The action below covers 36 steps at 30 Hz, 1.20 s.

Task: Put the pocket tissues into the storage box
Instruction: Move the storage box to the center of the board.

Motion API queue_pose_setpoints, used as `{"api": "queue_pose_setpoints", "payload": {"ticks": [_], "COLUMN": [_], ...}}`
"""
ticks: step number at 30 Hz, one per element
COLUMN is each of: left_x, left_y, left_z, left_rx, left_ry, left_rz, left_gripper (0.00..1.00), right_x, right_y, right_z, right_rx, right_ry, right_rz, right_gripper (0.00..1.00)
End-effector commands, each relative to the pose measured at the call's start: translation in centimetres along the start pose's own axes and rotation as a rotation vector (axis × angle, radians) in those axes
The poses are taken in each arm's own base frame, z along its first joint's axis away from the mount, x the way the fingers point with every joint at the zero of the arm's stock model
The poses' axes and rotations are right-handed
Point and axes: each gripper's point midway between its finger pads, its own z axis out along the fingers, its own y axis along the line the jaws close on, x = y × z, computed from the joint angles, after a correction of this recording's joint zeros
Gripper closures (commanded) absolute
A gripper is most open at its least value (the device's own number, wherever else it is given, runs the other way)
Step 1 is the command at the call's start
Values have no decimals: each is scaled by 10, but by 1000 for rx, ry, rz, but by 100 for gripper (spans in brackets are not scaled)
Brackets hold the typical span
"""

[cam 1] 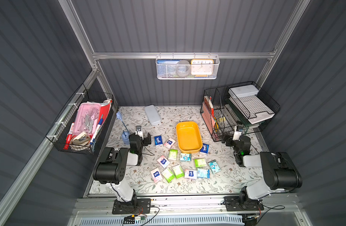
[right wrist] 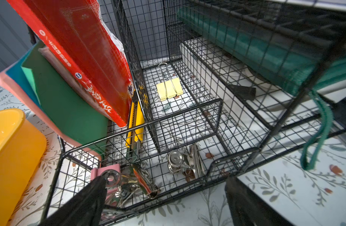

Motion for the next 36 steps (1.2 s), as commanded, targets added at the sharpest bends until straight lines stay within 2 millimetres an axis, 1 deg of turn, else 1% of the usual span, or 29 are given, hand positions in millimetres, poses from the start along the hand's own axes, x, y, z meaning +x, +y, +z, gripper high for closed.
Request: {"api": "queue_pose_setpoints", "payload": {"ticks": [1, 5, 7, 8, 9, 11, 14, 15, 16, 17, 18, 19, 21, 23, 25, 26, 29, 31, 34, 36], "left_x": [-4, -4, -10, -13, -19, -38, -63, -69, -77, -83, -89, -95, -104, -110, -110, -106, -90, -77, -67, -61], "left_y": [-1, -1, 0, 2, 5, 8, 13, 12, 11, 9, 5, 0, -14, -30, -42, -46, -58, -66, -78, -85], "left_z": [3, 3, 5, 9, 12, 10, -1, -3, -5, -6, -8, -10, -16, -22, -28, -29, -33, -37, -41, -45], "left_rx": [9, 8, 9, -4, -13, -22, -45, -49, -60, -60, -53, -44, -29, -7, 19, 28, 70, 94, 141, 177], "left_ry": [-1, 0, 6, 52, 104, 95, 56, 67, 80, 93, 107, 118, 138, 149, 182, 203, 269, 308, 344, 367], "left_rz": [-15, -15, -14, -13, -11, -11, -48, -44, -52, -60, -67, -65, -79, -91, -136, -179, -298, -367, -423, -434], "left_gripper": [1, 1, 1, 1, 1, 1, 1, 1, 1, 1, 1, 1, 1, 1, 1, 1, 1, 1, 1, 1], "right_x": [-2, -2, -11, -17, -23, -42, -70, -73, -82, -85, -88, -92, -98, -93, -80, -69, -36, -14, 13, 27], "right_y": [1, 1, -4, -6, -5, -1, 0, 1, -2, -3, -1, 8, 34, 43, 45, 46, 64, 79, 109, 123], "right_z": [1, 0, -3, -7, -12, -29, -57, -65, -73, -79, -86, -91, -100, -111, -124, -130, -150, -159, -158, -150], "right_rx": [-3, -4, 27, 42, 47, 53, 67, 71, 97, 112, 110, 63, -71, -81, -4, 31, 104, 122, 64, 22], "right_ry": [-4, -8, -26, -30, -32, -57, -56, -18, -14, 2, 26, 53, 109, 196, 306, 370, 564, 681, 811, 877], "right_rz": [4, 3, 17, 21, 17, 12, 139, 190, 268, 342, 420, 464, 510, 573, 585, 583, 518, 496, 536, 551], "right_gripper": [1, 1, 1, 1, 1, 1, 1, 1, 1, 1, 1, 1, 2, 6, 12, 14, 21, 26, 33, 44]}}
